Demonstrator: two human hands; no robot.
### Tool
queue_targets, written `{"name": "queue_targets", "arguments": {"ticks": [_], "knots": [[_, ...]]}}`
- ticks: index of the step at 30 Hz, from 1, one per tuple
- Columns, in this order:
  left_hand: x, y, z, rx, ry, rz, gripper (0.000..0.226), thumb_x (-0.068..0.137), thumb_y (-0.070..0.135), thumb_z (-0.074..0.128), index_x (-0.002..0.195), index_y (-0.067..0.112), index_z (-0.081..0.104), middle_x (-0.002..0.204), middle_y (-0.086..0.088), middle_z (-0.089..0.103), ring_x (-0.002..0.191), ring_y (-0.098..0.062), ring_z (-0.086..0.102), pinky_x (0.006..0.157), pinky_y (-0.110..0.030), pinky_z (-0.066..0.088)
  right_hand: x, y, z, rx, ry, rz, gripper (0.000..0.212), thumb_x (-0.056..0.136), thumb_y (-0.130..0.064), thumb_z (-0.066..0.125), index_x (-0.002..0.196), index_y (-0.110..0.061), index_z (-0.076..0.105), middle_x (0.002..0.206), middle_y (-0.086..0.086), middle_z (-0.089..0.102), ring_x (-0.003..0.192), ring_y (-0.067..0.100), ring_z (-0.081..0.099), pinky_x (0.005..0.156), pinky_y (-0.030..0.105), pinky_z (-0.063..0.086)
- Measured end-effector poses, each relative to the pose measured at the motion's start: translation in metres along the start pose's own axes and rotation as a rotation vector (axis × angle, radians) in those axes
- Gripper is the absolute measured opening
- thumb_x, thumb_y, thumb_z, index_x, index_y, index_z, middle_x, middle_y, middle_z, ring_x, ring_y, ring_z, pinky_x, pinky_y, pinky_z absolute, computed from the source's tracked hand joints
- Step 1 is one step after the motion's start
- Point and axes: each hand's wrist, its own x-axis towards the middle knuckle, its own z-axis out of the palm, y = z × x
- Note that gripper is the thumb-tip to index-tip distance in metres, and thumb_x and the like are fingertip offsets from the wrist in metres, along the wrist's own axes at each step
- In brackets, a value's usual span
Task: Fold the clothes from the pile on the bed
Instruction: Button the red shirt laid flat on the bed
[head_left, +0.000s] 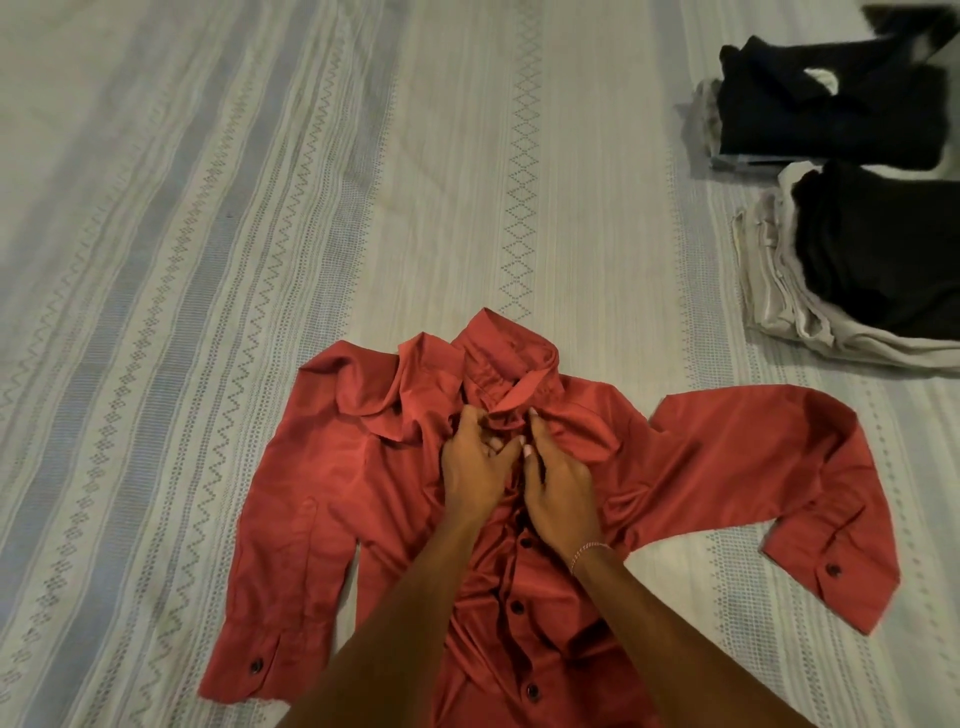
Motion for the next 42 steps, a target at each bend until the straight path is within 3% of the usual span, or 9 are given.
{"name": "queue_targets", "arguments": {"ticks": [3,9,13,18,26,30,33,37,42], "knots": [[-0.023,-0.001,-0.008,0.089,-0.027,0.054,0.043,0.081,0.030,0.083,0.110,0.020,0.052,0.055,-0.002,0.061,0.045,-0.015,0.056,0.049,-0.030,0.047,-0.014,-0.002,-0.006,-0.209,-0.039,0.091,0.054,0.106,-0.025,0.044,0.158,-0.022,0.029,0.070,0.009,0.067,0.052,0.016,0.052,0.052,0.029,0.037],[-0.041,0.002,-0.030,0.104,-0.113,0.094,0.037,0.090,0.015,0.063,0.127,0.020,0.067,0.073,0.011,0.070,0.049,-0.005,0.057,0.054,-0.017,0.048,-0.020,-0.028,-0.037,-0.466,0.035,-0.056,0.058,0.096,-0.033,0.064,0.149,-0.025,0.042,0.090,0.000,0.067,0.067,0.021,0.065,0.050,0.035,0.053],[-0.013,0.015,-0.039,0.154,-0.044,0.199,0.040,0.090,0.012,0.052,0.126,0.014,0.070,0.079,0.002,0.074,0.056,-0.011,0.061,0.060,-0.027,0.055,0.018,-0.032,-0.047,-0.457,-0.153,-0.437,0.056,0.086,-0.010,0.069,0.137,-0.026,0.054,0.130,0.001,0.055,0.108,0.022,0.055,0.083,0.032,0.056],[0.016,0.036,-0.050,0.106,-0.137,0.286,0.034,0.087,0.000,0.056,0.118,0.011,0.067,0.078,0.000,0.072,0.071,-0.013,0.067,0.063,-0.027,0.052,0.050,-0.027,-0.061,-0.217,-0.373,-0.377,0.014,0.091,-0.014,0.065,0.097,-0.023,0.056,0.107,-0.007,0.066,0.098,0.011,0.060,0.082,0.036,0.052],[0.030,0.055,-0.035,-0.068,-0.388,0.108,0.028,0.092,-0.010,0.054,0.116,0.004,0.053,0.095,0.001,0.074,0.096,-0.015,0.070,0.084,-0.024,0.054,0.073,-0.028,-0.085,-0.157,-0.457,-0.288,0.043,0.091,-0.028,0.069,0.132,-0.034,0.054,0.114,-0.015,0.068,0.076,0.005,0.058,0.071,0.022,0.048],[0.041,0.061,-0.027,0.189,-0.433,0.358,0.035,0.087,-0.011,0.052,0.117,0.007,0.050,0.101,0.000,0.069,0.088,-0.001,0.063,0.073,-0.010,0.045,0.073,-0.030,-0.096,-0.326,-0.441,-0.278,0.049,0.092,-0.027,0.069,0.136,-0.027,0.046,0.102,-0.013,0.064,0.077,0.006,0.053,0.066,0.022,0.042],[0.057,0.062,-0.031,0.606,-0.531,0.566,0.044,0.084,0.009,0.059,0.125,0.018,0.045,0.114,-0.007,0.061,0.100,-0.019,0.059,0.084,-0.037,0.053,0.075,-0.026,-0.109,-0.217,-0.592,-0.213,0.039,0.093,-0.019,0.070,0.125,-0.023,0.046,0.098,-0.014,0.062,0.078,0.002,0.059,0.066,0.018,0.043],[0.075,0.065,-0.048,1.128,-0.568,0.848,0.059,0.084,0.032,0.071,0.136,0.016,0.049,0.127,-0.006,0.060,0.114,-0.027,0.049,0.092,-0.039,0.036,0.076,-0.018,-0.124,-0.129,-0.673,-0.252,0.032,0.096,-0.017,0.067,0.125,-0.027,0.059,0.117,-0.015,0.065,0.099,-0.006,0.061,0.081,0.012,0.047],[0.084,0.068,-0.052,1.330,-0.407,0.978,0.040,0.078,0.050,0.071,0.106,0.021,0.068,0.111,-0.002,0.064,0.107,-0.023,0.051,0.086,-0.037,0.038,0.078,-0.024,-0.116,-0.155,-0.561,-0.374,0.023,0.096,-0.021,0.068,0.118,-0.026,0.069,0.110,-0.013,0.067,0.099,0.002,0.062,0.083,0.015,0.048]]}}
